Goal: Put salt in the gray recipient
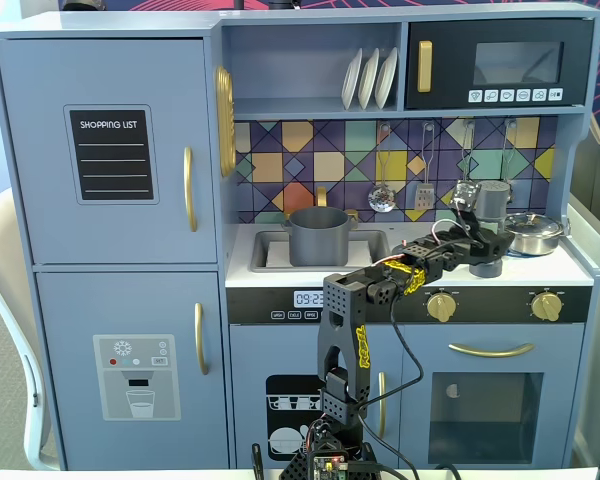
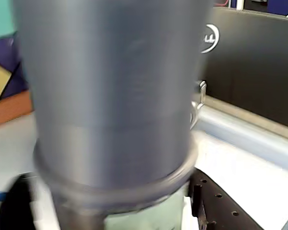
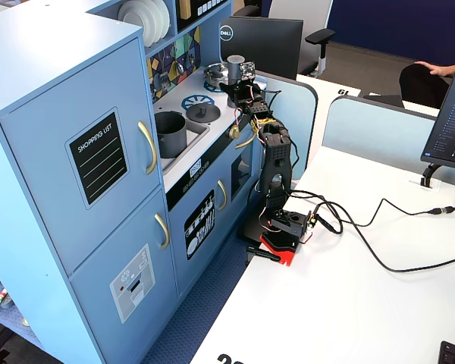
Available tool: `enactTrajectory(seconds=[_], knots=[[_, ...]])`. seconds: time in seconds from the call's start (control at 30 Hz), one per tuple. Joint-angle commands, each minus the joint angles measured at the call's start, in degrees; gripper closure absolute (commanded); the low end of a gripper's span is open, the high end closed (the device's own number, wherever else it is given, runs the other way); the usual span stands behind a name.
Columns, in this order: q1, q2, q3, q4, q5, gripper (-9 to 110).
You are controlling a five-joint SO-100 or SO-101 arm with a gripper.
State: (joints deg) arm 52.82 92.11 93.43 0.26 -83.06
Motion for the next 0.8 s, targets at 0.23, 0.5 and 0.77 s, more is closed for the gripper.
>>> enactTrajectory(seconds=[0.23, 0.5, 0.77], knots=[[2.29, 15.91, 3.52, 11.95, 1.67, 53], [0.97, 45.44, 22.85, 32.43, -3.60, 83], [-15.64, 64.51, 36.12, 51.50, -7.47, 100]])
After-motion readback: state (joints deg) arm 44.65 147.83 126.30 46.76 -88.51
